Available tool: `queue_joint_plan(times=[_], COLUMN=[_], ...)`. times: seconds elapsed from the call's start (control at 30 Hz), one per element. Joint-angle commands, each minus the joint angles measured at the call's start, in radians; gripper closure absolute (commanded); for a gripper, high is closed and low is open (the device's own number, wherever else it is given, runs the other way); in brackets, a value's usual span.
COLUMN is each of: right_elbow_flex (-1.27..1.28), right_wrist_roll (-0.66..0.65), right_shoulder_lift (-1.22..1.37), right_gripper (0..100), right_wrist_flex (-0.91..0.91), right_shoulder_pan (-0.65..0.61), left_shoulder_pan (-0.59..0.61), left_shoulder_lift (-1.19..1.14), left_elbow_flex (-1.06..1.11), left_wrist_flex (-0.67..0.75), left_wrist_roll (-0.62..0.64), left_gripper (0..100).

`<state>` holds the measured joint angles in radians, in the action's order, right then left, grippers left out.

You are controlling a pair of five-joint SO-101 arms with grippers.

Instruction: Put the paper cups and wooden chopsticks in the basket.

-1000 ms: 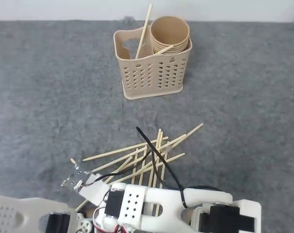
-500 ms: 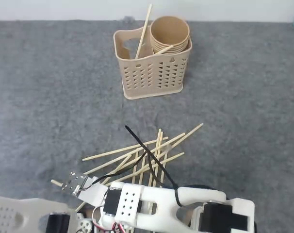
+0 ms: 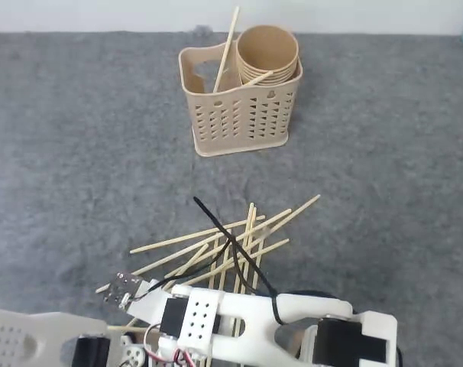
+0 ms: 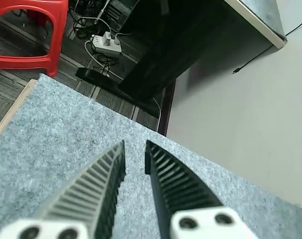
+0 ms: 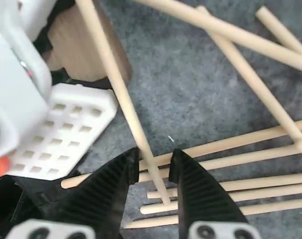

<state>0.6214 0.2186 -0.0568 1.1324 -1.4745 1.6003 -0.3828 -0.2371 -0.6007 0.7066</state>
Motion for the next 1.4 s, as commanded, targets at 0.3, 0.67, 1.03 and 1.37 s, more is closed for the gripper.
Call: queue_joint_plan(times=[0.3, 0.67, 1.03, 1.37], right_elbow_flex=[0.029, 0.091, 0.534, 0.6], right_wrist_roll=[-0.181, -0.175, -0.175, -0.018], right_shoulder_lift=[0.005, -0.414, -0.977, -1.07], right_gripper=[99.0, 99.0, 99.1, 98.7], right_wrist_flex=[-0.113, 0.022, -0.469, -0.696], right_shoulder_pan=[0.022, 0.079, 0.196, 0.378], left_shoulder_pan=[0.006, -0.006, -0.187, -0.491], left_shoulder_lift=[0.014, 0.017, 0.109, 0.354], left_elbow_flex=[-0.045, -0.024, -0.041, 0.28], left_wrist_flex=[0.025, -0.003, -0.316, -0.381], left_wrist_roll=[0.006, 0.006, -0.055, -0.14], left_gripper=[93, 93, 93, 94])
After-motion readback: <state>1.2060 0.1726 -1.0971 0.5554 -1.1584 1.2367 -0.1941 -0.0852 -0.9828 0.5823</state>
